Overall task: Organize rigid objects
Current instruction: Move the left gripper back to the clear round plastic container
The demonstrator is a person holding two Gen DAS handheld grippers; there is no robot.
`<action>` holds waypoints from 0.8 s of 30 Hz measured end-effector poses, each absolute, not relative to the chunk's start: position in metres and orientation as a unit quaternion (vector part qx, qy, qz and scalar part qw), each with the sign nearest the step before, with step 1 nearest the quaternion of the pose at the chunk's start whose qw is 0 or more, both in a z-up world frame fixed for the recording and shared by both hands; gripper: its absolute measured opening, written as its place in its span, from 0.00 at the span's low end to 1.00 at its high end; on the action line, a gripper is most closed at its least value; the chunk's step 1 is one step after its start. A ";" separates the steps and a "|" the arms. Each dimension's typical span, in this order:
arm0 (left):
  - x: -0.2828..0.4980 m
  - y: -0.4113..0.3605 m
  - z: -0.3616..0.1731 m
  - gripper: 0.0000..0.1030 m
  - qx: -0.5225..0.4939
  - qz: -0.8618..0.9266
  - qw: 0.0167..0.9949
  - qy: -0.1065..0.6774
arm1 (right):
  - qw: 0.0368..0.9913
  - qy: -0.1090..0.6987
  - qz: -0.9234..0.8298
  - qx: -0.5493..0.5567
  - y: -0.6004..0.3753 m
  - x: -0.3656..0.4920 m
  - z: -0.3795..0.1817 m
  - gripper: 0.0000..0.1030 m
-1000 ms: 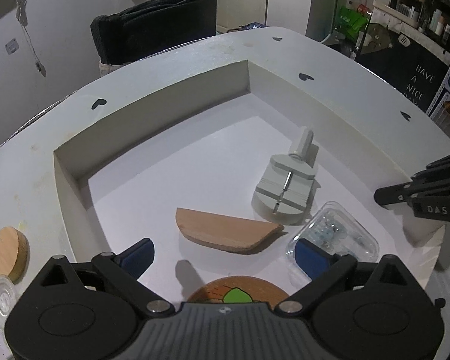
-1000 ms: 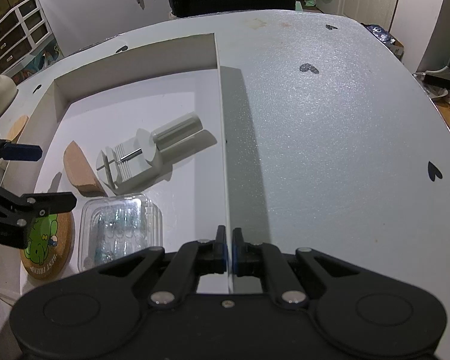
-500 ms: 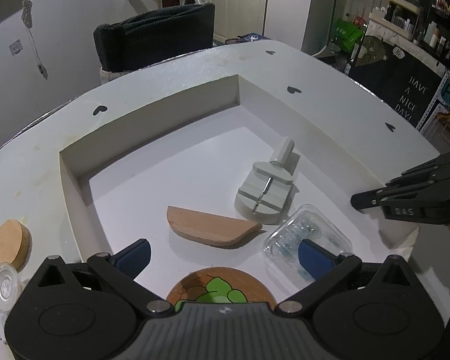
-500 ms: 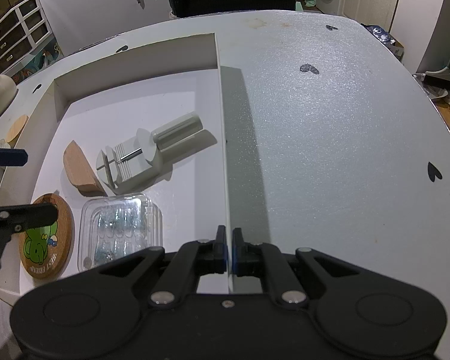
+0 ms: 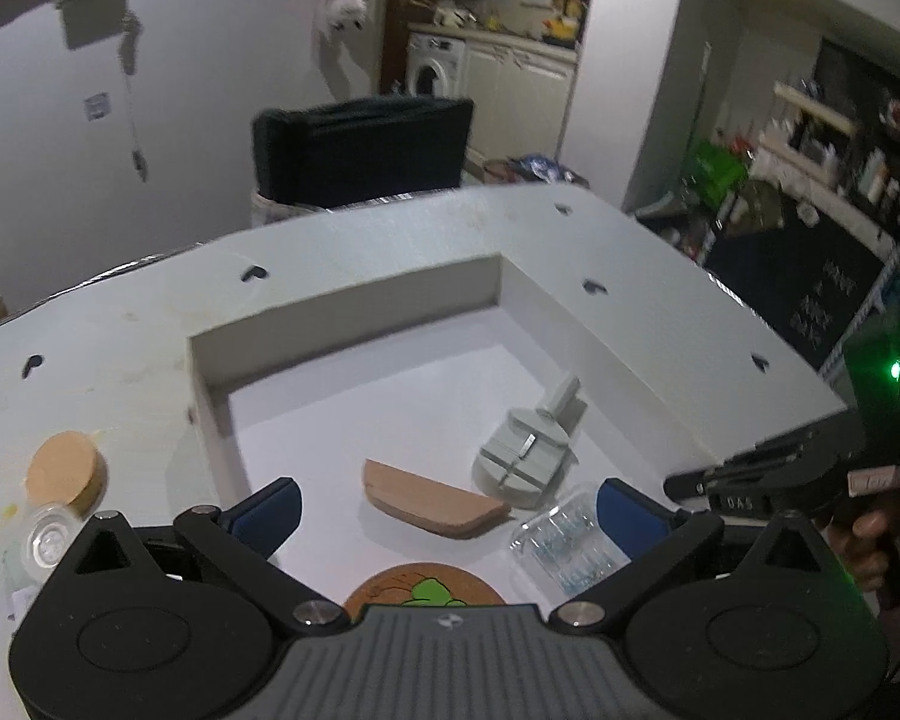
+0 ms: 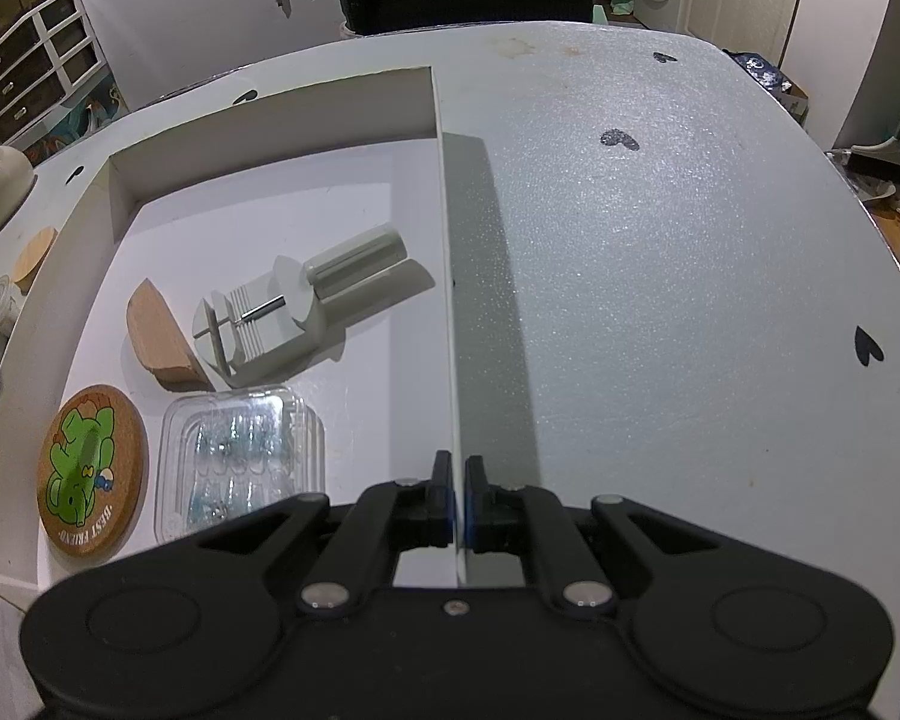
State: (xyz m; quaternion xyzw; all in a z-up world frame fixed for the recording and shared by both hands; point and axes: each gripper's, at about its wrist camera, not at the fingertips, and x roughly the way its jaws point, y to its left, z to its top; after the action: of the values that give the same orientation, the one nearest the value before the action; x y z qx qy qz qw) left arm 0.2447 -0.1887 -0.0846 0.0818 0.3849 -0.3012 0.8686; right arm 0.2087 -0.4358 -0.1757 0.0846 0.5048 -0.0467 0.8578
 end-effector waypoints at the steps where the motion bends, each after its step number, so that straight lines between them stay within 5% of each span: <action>1: 0.245 -0.185 -0.083 1.00 0.077 -0.296 0.872 0.383 | 0.858 0.505 -0.047 0.085 -0.436 0.209 -0.176 0.05; 24: 0.293 -0.070 -0.097 1.00 0.004 -0.094 0.920 0.380 | 0.858 0.504 -0.047 0.086 -0.436 0.208 -0.176 0.05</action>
State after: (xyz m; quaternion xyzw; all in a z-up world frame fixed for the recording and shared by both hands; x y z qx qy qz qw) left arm 0.2932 -0.0705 -0.0972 0.0044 0.3799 -0.0944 0.9202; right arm 0.2079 -0.4362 -0.1760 0.0858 0.5045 -0.0474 0.8578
